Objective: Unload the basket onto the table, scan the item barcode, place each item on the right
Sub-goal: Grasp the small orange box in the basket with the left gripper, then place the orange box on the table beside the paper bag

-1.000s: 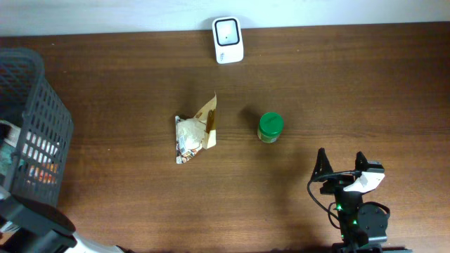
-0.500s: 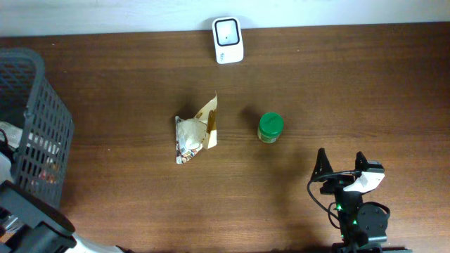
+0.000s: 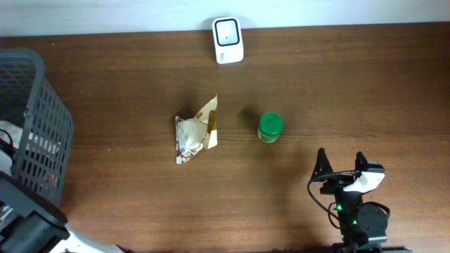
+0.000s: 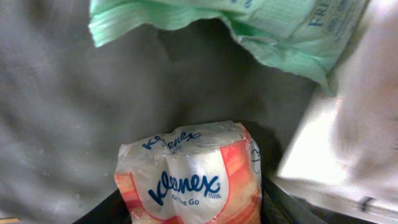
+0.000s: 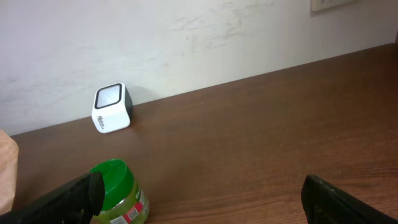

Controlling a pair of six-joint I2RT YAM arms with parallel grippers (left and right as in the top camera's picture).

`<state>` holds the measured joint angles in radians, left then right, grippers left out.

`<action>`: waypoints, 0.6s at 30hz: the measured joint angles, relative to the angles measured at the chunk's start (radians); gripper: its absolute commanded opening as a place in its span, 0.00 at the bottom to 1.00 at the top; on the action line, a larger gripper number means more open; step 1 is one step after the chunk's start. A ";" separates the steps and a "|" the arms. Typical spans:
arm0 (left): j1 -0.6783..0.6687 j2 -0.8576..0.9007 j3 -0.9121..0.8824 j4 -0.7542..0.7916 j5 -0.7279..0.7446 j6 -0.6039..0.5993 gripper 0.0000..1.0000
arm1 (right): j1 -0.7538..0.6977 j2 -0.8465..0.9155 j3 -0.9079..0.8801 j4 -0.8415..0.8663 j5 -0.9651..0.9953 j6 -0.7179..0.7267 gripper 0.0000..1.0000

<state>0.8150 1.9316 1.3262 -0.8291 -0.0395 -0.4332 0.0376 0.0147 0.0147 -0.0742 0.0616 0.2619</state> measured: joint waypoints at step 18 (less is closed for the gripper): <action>-0.180 -0.161 0.946 -0.525 0.358 0.079 0.52 | 0.000 0.000 0.000 0.000 0.000 0.000 0.98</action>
<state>0.6353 1.7710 2.2723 -1.3540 0.3183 -0.3538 0.0376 0.0147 0.0147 -0.0742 0.0616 0.2623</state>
